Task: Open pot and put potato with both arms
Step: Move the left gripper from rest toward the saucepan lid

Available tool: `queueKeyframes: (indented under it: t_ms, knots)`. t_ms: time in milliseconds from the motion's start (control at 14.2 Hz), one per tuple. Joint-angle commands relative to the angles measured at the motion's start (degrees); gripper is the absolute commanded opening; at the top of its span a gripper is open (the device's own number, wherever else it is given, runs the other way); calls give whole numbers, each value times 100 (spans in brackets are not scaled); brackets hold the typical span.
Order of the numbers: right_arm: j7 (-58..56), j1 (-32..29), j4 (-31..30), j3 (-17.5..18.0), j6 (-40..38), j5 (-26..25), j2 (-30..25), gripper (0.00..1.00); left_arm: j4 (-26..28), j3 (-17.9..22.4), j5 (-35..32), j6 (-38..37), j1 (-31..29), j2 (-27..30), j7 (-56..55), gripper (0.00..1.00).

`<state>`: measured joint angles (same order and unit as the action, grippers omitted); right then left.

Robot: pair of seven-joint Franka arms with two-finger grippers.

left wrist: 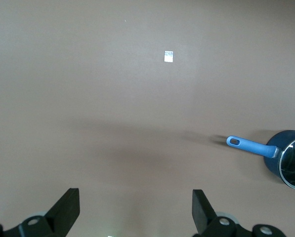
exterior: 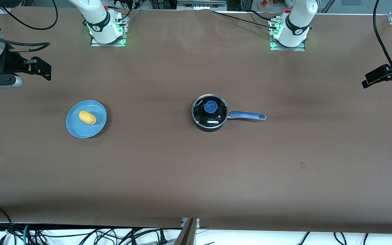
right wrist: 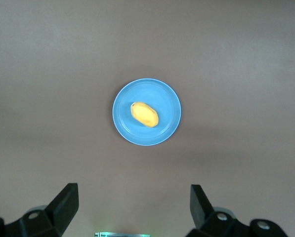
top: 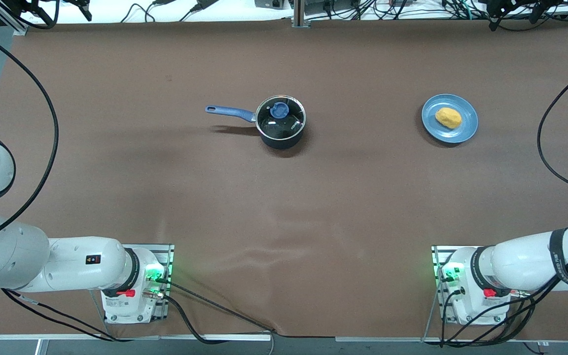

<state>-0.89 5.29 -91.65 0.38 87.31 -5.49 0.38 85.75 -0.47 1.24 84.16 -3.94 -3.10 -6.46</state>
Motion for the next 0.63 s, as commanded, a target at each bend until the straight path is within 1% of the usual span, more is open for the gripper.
queueKeyframes:
  t_ms: [0, 70, 281, 491, 561]
  knots:
    - [45, -37, 129, 50, -109, 40, 50, 100, -85, -163, -141, -119, 60, -68, -108, 100]
    - [45, -37, 129, 50, -109, 48, 59, 100, -111, -225, -202, -154, 60, -68, -136, 100]
    - [45, -37, 129, 41, -100, 84, 59, 100, -147, -226, -132, -163, 69, -103, -452, 100]
    - [19, -46, 129, 41, -91, 84, 59, 100, -59, -226, -124, -155, 60, -94, -453, 100]
    - [19, -37, 129, 41, -82, 84, 59, 100, 72, -226, -124, -146, 60, -51, -435, 100]
